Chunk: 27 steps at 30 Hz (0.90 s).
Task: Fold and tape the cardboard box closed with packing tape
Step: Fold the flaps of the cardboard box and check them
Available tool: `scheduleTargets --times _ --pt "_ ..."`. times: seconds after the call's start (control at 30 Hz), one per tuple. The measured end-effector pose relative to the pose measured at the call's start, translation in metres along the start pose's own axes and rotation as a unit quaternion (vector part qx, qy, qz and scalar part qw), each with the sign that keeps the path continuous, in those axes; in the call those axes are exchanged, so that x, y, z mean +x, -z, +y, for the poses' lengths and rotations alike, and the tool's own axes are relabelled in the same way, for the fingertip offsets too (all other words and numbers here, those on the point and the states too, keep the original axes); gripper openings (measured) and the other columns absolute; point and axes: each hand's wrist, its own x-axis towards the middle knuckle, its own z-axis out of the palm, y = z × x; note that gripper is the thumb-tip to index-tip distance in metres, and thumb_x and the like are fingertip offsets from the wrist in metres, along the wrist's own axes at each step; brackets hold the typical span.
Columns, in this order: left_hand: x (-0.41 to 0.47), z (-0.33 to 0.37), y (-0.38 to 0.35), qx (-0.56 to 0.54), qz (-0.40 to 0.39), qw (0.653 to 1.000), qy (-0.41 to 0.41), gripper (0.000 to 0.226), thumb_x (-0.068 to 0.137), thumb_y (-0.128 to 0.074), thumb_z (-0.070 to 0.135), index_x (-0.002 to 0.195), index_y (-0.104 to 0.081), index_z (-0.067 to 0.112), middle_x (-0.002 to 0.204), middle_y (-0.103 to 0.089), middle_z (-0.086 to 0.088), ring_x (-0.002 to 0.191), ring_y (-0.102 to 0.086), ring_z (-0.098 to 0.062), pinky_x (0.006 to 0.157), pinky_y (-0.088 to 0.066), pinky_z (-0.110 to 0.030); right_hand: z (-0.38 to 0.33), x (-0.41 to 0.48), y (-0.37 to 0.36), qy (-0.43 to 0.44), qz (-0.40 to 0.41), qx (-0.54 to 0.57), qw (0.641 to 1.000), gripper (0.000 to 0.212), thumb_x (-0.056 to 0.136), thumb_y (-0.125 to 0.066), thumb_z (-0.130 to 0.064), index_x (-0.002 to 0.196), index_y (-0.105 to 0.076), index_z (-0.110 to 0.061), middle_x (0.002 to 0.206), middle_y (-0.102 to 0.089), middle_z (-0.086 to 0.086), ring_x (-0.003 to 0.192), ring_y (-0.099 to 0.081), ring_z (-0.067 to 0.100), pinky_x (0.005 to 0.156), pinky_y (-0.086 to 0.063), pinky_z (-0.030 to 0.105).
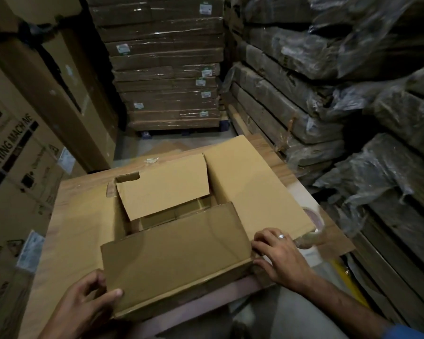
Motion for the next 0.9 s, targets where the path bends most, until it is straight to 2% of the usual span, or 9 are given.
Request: scheduleTargets --times 0.1,0.17,0.23,0.3,0.4,0.57,0.67,0.77,0.9 --pt "-0.0022 0.0010 -0.0009 0.009 -0.006 1.000 -0.013 0.036 0.068 -0.079 -0.008 0.084 -0.049 -0.020 0.086 -0.066 -0.028 0.082 -0.058 -0.028 0.049 -0.045 -0.015 0.0007 -0.0038 0.0018 -0.002 -0.010 0.010 1.000 0.032 0.075 -0.067 -0.032 0.105 -0.061 -0.025 0.106 -0.058 -0.006 0.103 -0.053 0.016 0.086 -0.042 0.030" --pt "-0.0031 0.0006 0.0003 0.001 -0.011 0.999 -0.030 0.053 0.056 -0.088 0.006 0.083 -0.050 -0.019 0.083 -0.066 -0.027 0.078 -0.058 -0.027 0.048 -0.046 -0.016 -0.0018 -0.0031 0.0034 -0.010 -0.016 0.006 1.000 0.034 0.072 -0.068 -0.041 0.101 -0.062 -0.024 0.105 -0.058 -0.006 0.102 -0.053 0.017 0.083 -0.046 0.032" --pt "-0.0045 0.0036 -0.0002 -0.006 -0.002 0.999 -0.037 0.059 0.048 -0.083 0.019 0.083 -0.053 -0.017 0.083 -0.067 -0.026 0.076 -0.058 -0.026 0.048 -0.047 -0.016 -0.0058 0.0002 0.0046 -0.021 -0.018 -0.002 1.000 0.034 0.070 -0.065 -0.048 0.094 -0.064 -0.023 0.101 -0.059 -0.005 0.099 -0.054 0.017 0.082 -0.043 0.031" --pt "-0.0049 0.0042 -0.0006 -0.003 0.004 0.999 -0.047 0.071 0.041 -0.084 0.029 0.084 -0.052 -0.017 0.082 -0.067 -0.025 0.075 -0.057 -0.025 0.049 -0.047 -0.016 -0.0075 0.0022 0.0045 -0.024 -0.017 -0.006 1.000 0.031 0.071 -0.060 -0.045 0.091 -0.065 -0.022 0.099 -0.060 -0.005 0.097 -0.056 0.019 0.082 -0.041 0.030" --pt "-0.0056 0.0044 -0.0014 0.009 0.007 0.998 -0.056 0.080 0.036 -0.081 0.039 0.084 -0.050 -0.017 0.081 -0.066 -0.024 0.073 -0.056 -0.024 0.049 -0.046 -0.016 -0.0062 0.0000 0.0056 -0.015 -0.017 -0.006 1.000 0.028 0.071 -0.062 -0.037 0.096 -0.062 -0.023 0.101 -0.059 -0.005 0.098 -0.057 0.019 0.080 -0.047 0.032" --pt "-0.0045 0.0030 -0.0007 0.022 0.012 0.998 -0.065 0.073 0.040 -0.081 0.043 0.079 -0.049 -0.011 0.078 -0.067 -0.020 0.073 -0.059 -0.022 0.051 -0.046 -0.018 -0.0075 0.0015 0.0078 -0.015 -0.022 -0.006 1.000 0.035 0.069 -0.064 -0.048 0.093 -0.064 -0.022 0.101 -0.059 -0.004 0.097 -0.055 0.019 0.077 -0.049 0.033" --pt "-0.0040 0.0016 -0.0011 0.010 0.008 0.997 -0.072 0.057 0.052 -0.084 0.028 0.079 -0.053 -0.011 0.075 -0.067 -0.019 0.071 -0.059 -0.019 0.052 -0.045 -0.017 -0.0064 0.0039 0.0087 -0.011 -0.022 -0.003 1.000 0.031 0.071 -0.062 -0.041 0.094 -0.065 -0.021 0.099 -0.059 -0.004 0.094 -0.056 0.020 0.075 -0.051 0.033" --pt "-0.0039 0.0013 -0.0034 0.001 0.007 0.997 -0.082 0.044 0.061 -0.085 0.019 0.079 -0.058 -0.011 0.070 -0.067 -0.014 0.067 -0.061 -0.015 0.054 -0.045 -0.015 -0.0049 0.0022 0.0101 -0.006 -0.021 0.008 1.000 0.031 0.068 -0.070 -0.031 0.097 -0.064 -0.020 0.101 -0.059 -0.003 0.094 -0.057 0.021 0.075 -0.051 0.034" --pt "-0.0003 -0.0025 -0.0017 0.010 -0.002 0.997 -0.078 0.030 0.061 -0.082 0.007 0.075 -0.059 -0.007 0.068 -0.066 -0.014 0.066 -0.061 -0.013 0.053 -0.044 -0.014 -0.0071 0.0038 0.0093 -0.010 -0.031 0.001 0.999 0.035 0.064 -0.073 -0.037 0.094 -0.066 -0.019 0.099 -0.059 -0.003 0.093 -0.058 0.021 0.074 -0.051 0.033"
